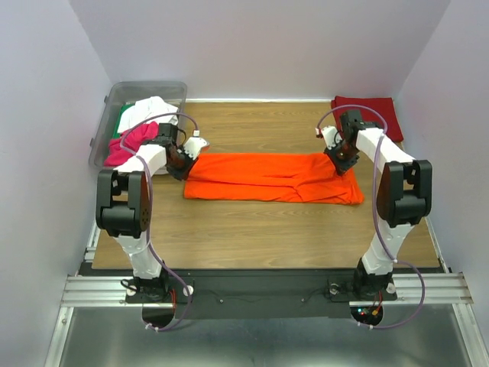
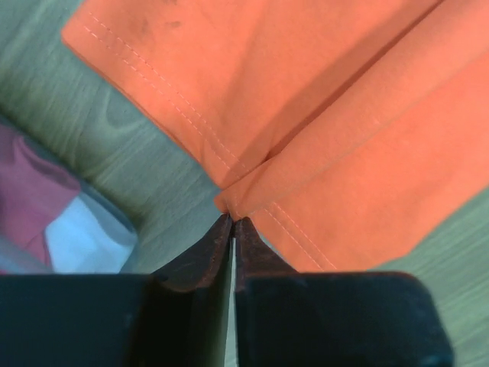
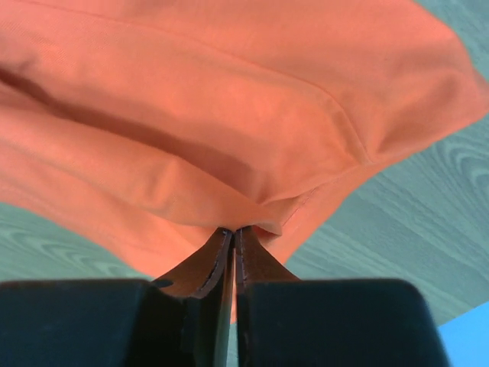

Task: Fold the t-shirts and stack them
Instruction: Fold the tshirt

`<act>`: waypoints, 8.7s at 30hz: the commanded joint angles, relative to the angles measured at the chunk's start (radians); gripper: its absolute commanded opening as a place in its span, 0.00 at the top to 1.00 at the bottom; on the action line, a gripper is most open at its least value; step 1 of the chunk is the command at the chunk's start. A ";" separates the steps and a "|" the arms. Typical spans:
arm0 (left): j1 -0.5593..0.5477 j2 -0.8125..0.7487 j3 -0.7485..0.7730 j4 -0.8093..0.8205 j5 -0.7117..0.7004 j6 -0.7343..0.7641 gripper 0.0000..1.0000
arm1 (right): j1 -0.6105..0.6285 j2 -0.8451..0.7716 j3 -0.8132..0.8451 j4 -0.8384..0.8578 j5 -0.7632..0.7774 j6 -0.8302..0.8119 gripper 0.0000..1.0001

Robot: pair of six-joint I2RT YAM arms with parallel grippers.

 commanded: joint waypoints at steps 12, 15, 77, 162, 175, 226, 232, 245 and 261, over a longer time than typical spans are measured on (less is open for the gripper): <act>0.004 -0.253 -0.079 -0.054 0.042 -0.011 0.49 | -0.198 -0.185 -0.008 -0.071 -0.114 0.041 0.50; 0.004 -0.294 -0.171 -0.043 0.065 0.002 0.49 | -0.212 -0.237 -0.115 -0.114 -0.154 0.017 0.53; -0.352 -0.469 -0.188 -0.001 0.330 -0.084 0.52 | -0.232 -0.255 -0.258 -0.234 -0.416 0.116 0.64; -0.500 -0.309 -0.222 0.313 0.276 -0.345 0.54 | -0.232 0.120 -0.008 0.228 -0.718 0.601 0.99; -0.424 -0.308 -0.232 0.290 0.221 -0.331 0.54 | -0.233 0.105 -0.083 0.310 -0.600 0.670 0.99; -0.306 -0.338 -0.306 -0.242 0.057 0.123 0.76 | 0.018 0.394 0.424 0.181 -0.022 0.377 0.79; -0.297 -0.349 -0.119 -0.205 0.098 0.033 0.71 | 0.022 0.283 0.448 0.170 -0.006 0.403 0.74; -0.444 -0.070 0.088 0.023 0.164 -0.215 0.55 | 0.136 0.103 0.194 0.167 -0.424 0.553 0.75; -0.415 -0.394 -0.281 -0.132 0.025 -0.057 0.53 | 0.365 0.264 0.248 0.181 -0.384 0.645 0.64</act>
